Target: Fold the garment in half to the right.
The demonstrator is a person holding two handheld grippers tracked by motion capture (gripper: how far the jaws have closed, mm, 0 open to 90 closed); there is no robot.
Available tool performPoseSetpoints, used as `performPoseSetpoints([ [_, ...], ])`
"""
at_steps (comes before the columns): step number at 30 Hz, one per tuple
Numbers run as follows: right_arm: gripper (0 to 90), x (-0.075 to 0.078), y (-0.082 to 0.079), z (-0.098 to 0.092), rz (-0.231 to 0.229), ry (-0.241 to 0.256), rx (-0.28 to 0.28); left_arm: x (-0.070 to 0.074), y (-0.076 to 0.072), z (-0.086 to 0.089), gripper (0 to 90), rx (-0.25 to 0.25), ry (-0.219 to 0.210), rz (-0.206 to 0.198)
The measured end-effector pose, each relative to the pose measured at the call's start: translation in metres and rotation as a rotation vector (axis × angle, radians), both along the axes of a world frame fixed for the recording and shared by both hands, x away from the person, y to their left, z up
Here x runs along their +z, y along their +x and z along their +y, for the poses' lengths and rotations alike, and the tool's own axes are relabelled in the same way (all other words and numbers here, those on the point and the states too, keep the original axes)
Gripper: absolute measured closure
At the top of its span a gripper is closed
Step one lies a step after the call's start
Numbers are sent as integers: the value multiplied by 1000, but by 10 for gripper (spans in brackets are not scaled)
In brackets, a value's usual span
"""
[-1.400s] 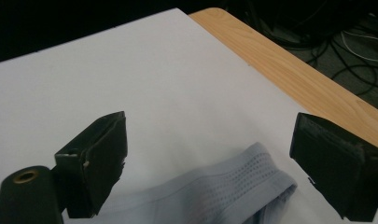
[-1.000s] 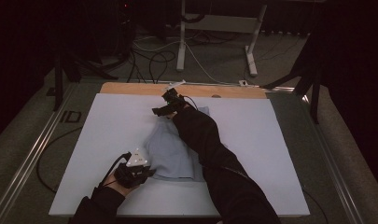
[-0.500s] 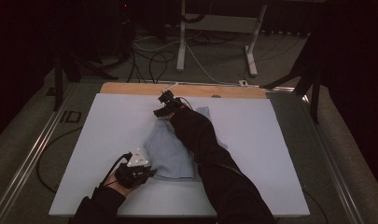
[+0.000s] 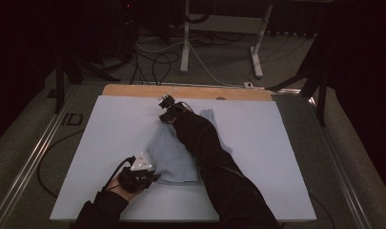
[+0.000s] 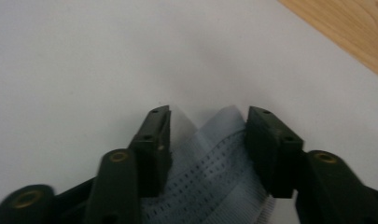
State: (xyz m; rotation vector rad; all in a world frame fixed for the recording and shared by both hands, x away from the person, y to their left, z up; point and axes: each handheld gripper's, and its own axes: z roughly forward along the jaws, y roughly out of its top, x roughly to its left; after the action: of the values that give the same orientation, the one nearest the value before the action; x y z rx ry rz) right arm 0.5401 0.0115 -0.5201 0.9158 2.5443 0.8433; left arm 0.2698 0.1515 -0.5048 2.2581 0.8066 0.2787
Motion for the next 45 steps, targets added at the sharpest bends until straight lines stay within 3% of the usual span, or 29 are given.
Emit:
performPoseSetpoints([
  [3, 552, 0, -1, 1, -9, -5, -4, -1, 0, 0, 825, -2, 1, 2],
  [9, 768, 3, -7, 8, -38, -81, 36, -2, 0, 0, 825, -2, 1, 7],
  [13, 835, 5, -9, 10, -59, -129, 57, -3, 1, 1, 825, 5, -5, 12],
  [23, 877, 17, -7, 2, -59, -43, 40, -1, 0, 1, 825, 6, -10, 11],
  [38, 877, 44, -11, -12, -92, -8, 53, 7, -2, -5, 826, -22, 4, -2],
  [45, 877, 57, -15, -19, -117, 7, 49, 20, -3, -12, 827, -47, -1, -23],
])
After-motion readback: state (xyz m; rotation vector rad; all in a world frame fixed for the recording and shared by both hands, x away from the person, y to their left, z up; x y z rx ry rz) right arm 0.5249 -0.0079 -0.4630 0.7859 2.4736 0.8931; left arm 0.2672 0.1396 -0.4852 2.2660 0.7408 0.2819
